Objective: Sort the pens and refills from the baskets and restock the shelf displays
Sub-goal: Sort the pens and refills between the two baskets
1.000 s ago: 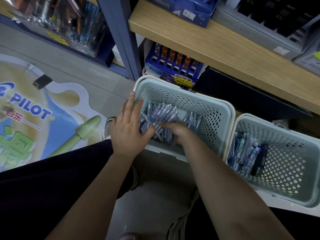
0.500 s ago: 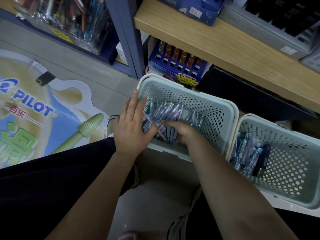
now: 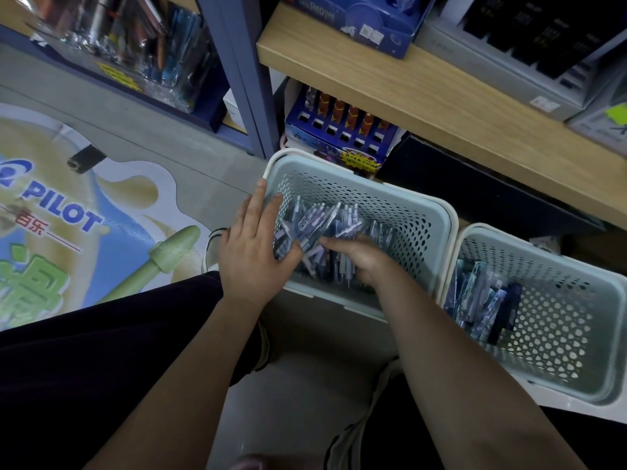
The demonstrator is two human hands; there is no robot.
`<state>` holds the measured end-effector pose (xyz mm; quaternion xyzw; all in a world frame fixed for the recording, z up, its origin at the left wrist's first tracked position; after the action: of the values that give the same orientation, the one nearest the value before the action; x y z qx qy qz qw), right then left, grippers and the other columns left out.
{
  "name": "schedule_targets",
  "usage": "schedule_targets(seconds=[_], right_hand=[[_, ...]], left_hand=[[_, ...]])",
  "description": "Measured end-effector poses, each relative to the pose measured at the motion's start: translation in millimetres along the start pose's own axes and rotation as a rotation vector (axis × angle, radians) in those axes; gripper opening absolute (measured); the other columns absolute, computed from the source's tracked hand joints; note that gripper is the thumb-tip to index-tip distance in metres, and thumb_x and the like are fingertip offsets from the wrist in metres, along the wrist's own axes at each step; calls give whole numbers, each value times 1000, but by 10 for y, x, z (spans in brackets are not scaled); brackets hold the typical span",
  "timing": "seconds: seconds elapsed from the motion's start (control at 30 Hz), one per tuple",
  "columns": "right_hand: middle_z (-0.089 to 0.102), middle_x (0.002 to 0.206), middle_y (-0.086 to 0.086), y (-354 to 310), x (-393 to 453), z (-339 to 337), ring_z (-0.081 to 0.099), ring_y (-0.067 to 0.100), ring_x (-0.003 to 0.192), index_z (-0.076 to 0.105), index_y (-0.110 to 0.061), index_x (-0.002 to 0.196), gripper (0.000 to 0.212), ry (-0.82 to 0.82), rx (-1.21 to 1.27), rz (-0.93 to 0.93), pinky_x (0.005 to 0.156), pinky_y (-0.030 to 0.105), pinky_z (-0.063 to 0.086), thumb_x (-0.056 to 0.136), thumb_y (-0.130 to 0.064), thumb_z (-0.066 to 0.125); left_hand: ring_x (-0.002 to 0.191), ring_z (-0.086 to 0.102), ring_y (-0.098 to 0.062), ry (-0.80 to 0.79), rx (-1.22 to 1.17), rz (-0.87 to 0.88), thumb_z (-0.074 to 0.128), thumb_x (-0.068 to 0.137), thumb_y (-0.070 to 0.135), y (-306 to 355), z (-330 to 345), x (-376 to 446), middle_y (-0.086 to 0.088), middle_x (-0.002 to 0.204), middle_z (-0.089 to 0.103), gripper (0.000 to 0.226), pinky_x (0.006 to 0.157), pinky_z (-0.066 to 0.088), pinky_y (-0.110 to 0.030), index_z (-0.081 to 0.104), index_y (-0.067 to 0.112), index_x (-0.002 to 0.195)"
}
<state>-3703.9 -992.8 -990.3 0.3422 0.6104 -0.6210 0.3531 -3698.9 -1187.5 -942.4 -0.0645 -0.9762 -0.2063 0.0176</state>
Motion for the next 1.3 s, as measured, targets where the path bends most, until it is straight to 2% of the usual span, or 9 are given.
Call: schedule_targets(seconds=[0.3,0.43,0.53,0.6,0.67,0.73,0.97,1.13,1.3], right_hand=[[27,161,12,-78,-258,-88,32,30,145,19,-7,156,113,45,-25,-85,117,44,28,73,-46,85],[60,133,5,-86,-413,-155,57,30,127,53,-7,137,94,38,91,-147,110,40,42,60,-46,92],[71,116,17,-132,-589,-228,68,33,111,64,-5,124,61,21,179,-172,100,46,53,74,-30,88],[73,111,19,-169,-733,-275,70,32,106,67,-1,120,36,-34,201,-213,97,44,54,86,-11,75],[74,109,17,-196,-874,-308,71,29,104,67,-1,119,31,-69,204,-257,96,42,55,89,-5,71],[74,109,16,-188,-930,-349,70,29,105,65,-1,121,31,-55,185,-276,99,45,53,90,-4,69],[75,109,10,-199,-1096,-523,70,22,106,66,-4,114,27,-22,147,-319,98,38,53,88,-5,71],[75,101,16,-180,-1073,-599,71,24,97,70,-2,101,16,34,174,-330,93,39,54,86,-5,73],[75,102,13,-180,-1031,-615,71,21,96,70,-6,96,7,41,216,-313,77,26,57,90,-3,68]], left_hand=[[144,35,-37,18,54,-61,49,86,48,156,-59,36,-11,156,40,59,106,36,-55,56,14,135],[122,55,-35,87,-179,40,58,86,31,469,-72,73,-15,129,59,38,97,48,-49,69,8,115],[102,66,-21,-206,-661,-324,61,93,26,676,-3,92,0,107,70,18,91,53,-37,73,21,107],[106,68,-23,-481,-1013,-639,60,95,39,823,50,82,0,109,72,15,98,53,-44,71,32,104],[112,68,-26,-687,-1323,-715,54,101,40,990,100,42,-7,119,71,27,99,54,-49,66,27,122],[116,67,-26,-719,-1487,-691,53,103,33,1112,106,21,-10,126,69,35,98,54,-50,59,20,135],[119,66,-29,-769,-1565,-678,52,104,22,1308,62,-4,-14,128,68,34,100,53,-49,56,13,137],[107,71,-27,-756,-1529,-706,54,103,15,1273,61,9,-12,117,73,30,84,59,-42,59,11,132],[121,63,-32,-726,-1496,-735,71,89,28,1191,124,36,-13,129,68,56,101,50,-55,54,12,140]])
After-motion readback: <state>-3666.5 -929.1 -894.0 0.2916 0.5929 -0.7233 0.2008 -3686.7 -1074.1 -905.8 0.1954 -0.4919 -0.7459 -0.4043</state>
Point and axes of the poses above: each hand's wrist, its own x-axis towards the middle knuckle, its own z-axis out of the palm, y = z × x, the point moved 3 cm from there along x, towards the middle knuckle
